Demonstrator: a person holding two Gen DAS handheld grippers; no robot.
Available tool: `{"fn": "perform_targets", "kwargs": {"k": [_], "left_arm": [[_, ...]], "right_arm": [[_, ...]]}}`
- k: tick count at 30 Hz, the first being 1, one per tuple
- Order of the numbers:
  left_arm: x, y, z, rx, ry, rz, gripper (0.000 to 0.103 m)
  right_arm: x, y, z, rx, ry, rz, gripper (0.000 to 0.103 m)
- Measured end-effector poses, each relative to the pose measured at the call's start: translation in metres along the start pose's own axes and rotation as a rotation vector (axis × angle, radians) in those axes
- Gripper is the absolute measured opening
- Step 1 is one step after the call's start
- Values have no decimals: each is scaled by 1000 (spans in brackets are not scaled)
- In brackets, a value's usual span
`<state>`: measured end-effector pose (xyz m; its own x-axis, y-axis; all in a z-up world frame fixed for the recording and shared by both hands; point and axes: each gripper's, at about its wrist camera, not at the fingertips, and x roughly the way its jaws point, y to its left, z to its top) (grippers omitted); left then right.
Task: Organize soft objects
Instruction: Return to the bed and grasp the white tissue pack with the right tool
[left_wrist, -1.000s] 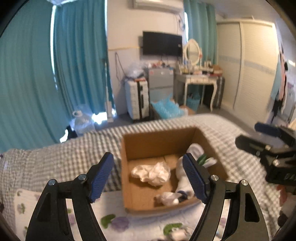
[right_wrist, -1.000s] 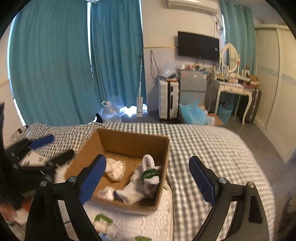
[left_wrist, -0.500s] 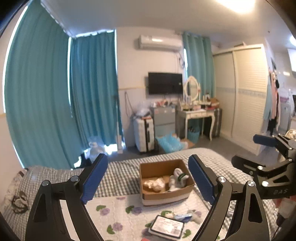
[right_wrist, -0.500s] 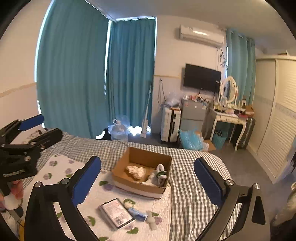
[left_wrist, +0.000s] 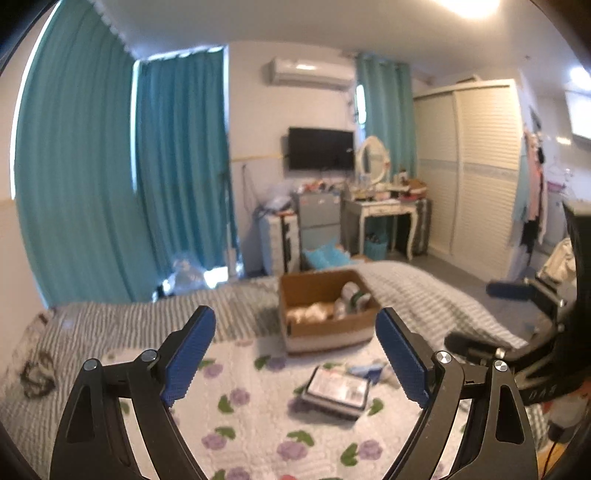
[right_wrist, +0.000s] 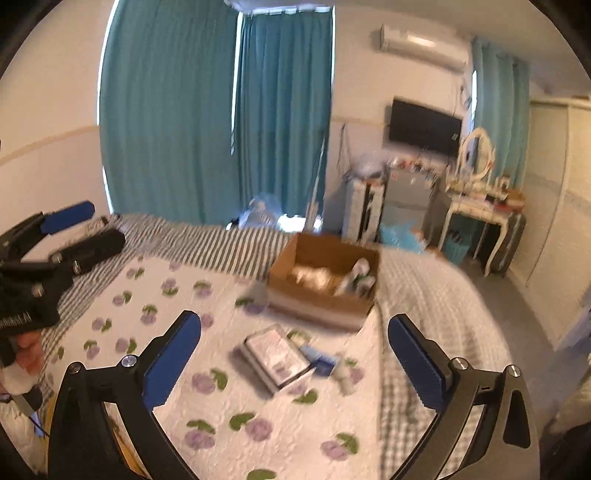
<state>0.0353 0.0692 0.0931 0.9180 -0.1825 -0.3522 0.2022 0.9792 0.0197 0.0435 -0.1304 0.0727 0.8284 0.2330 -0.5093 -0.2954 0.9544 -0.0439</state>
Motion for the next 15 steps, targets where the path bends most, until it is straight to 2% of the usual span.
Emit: {"fn": "perform_targets", "kwargs": {"k": [3, 6, 10, 15], "left_arm": [[22, 11, -28, -50, 53, -1, 90], [56, 21, -58, -93, 113, 14, 90], [103, 26, -93, -116, 196, 43, 90], [142, 34, -131, -124, 250, 96, 90]], "right_arm": [[39, 4, -26, 6, 53, 23, 102], [85, 11, -49, 1, 149, 39, 102], [141, 17, -78, -12, 250, 44, 102], [207, 10, -105, 17, 346, 54, 101]]}}
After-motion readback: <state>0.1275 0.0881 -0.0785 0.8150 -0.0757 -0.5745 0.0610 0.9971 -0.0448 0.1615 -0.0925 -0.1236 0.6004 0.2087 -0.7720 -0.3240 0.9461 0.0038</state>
